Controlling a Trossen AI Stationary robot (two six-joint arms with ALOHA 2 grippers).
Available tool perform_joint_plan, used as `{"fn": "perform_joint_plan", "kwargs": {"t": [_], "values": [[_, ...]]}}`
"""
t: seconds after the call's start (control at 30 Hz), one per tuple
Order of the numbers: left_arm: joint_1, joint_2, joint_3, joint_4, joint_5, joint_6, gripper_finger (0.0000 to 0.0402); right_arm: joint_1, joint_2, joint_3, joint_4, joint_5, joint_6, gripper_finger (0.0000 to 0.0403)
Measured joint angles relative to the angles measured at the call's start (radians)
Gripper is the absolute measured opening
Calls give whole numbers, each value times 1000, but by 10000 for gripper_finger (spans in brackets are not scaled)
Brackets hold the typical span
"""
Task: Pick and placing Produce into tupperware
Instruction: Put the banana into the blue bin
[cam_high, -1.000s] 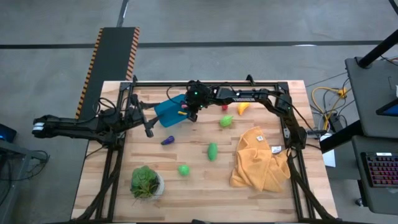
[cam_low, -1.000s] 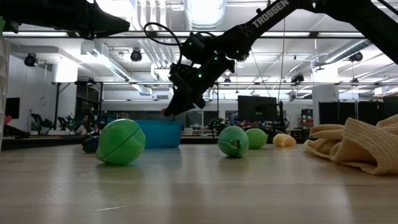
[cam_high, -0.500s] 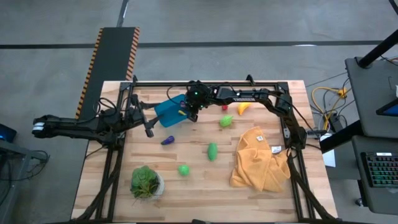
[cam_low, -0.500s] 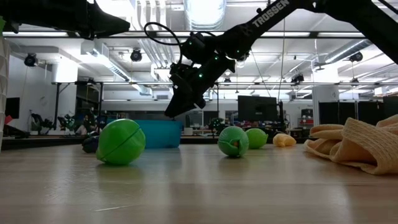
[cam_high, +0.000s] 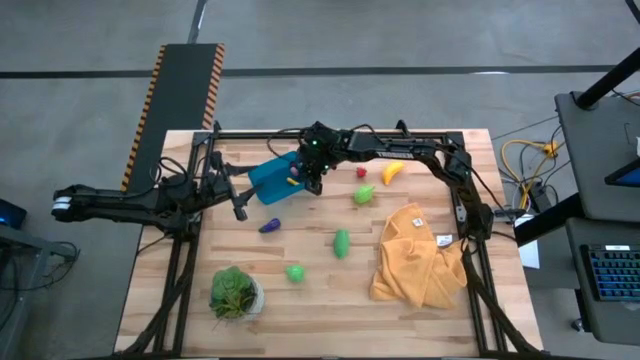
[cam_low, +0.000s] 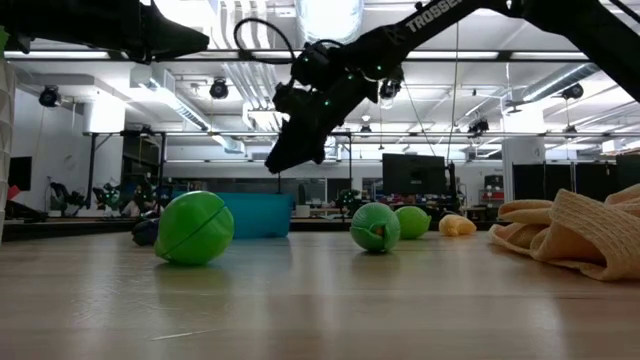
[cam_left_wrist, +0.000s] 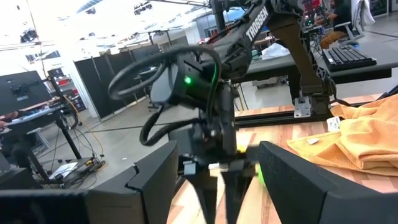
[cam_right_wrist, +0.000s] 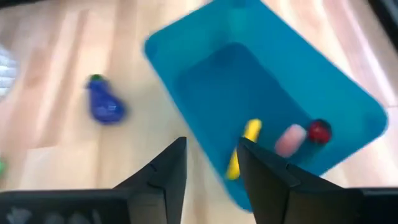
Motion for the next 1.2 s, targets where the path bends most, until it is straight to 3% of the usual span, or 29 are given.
{"fn": "perform_joint_plan", "kwargs": {"t": [0.17, 0.33, 0.43, 0.7, 0.87, 1.03, 1.2], "values": [[0, 1, 0, -1, 0, 0, 209, -14, -62, -6, -106, -26, -7, 172], [0, 2, 0, -2, 0, 0, 209, -22, -192, -10, -192, -223, 21, 211], [0, 2, 0, -2, 0, 0, 209, -8, -302, -24, -253, -256, 13, 225], [0, 2, 0, -1, 0, 0, 209, 20, -638, -159, -397, 19, -50, 229], [0, 2, 0, -1, 0, 0, 209, 17, -839, -319, -392, 125, -50, 229], [0, 2, 0, 1, 0, 0, 209, 17, -978, -533, -272, 245, -34, 230], [0, 2, 0, 2, 0, 0, 209, 8, -1015, -725, -104, 413, -50, 230]]}}
